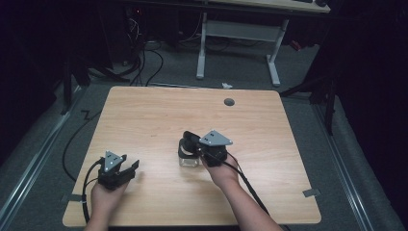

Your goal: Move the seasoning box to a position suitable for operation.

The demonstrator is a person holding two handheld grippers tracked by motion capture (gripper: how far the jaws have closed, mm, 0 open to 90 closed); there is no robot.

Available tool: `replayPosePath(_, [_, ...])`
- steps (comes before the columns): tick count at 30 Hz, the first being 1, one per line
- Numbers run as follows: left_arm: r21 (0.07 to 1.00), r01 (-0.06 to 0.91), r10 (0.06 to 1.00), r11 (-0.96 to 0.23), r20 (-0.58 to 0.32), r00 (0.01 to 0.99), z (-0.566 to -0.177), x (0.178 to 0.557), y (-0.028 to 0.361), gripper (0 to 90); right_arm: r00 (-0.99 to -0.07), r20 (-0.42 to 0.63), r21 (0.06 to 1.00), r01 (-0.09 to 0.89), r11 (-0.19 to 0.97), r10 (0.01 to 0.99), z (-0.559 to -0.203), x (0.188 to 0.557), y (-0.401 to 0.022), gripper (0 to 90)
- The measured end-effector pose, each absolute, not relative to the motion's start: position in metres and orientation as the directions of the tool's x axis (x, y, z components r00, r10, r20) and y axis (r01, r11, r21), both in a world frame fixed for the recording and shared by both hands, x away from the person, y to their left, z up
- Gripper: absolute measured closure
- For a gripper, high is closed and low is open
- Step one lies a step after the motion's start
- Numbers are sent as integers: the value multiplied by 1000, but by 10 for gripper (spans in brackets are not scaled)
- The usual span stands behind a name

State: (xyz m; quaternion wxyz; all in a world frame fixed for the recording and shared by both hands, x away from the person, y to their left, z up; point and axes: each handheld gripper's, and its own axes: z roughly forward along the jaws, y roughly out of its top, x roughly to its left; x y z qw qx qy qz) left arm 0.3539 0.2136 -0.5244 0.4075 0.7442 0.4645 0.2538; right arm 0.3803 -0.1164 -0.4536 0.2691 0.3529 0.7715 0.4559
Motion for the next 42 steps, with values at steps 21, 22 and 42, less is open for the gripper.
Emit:
replayPosePath(21, [842, 485, 898, -237, -1, 440, -525, 354, 214, 449, -611, -93, 890, 303, 341, 786, -459, 378, -114, 900])
replayPosePath(22, [842, 486, 898, -236, -2, 441, -525, 354, 214, 449, -609, -94, 892, 300, 338, 788, -458, 378, -116, 900])
replayPosePath(42, [841, 492, 897, -227, -16, 441, -526, 353, 216, 452, -504, -67, 917, 308, 252, 861, -445, 366, -177, 756])
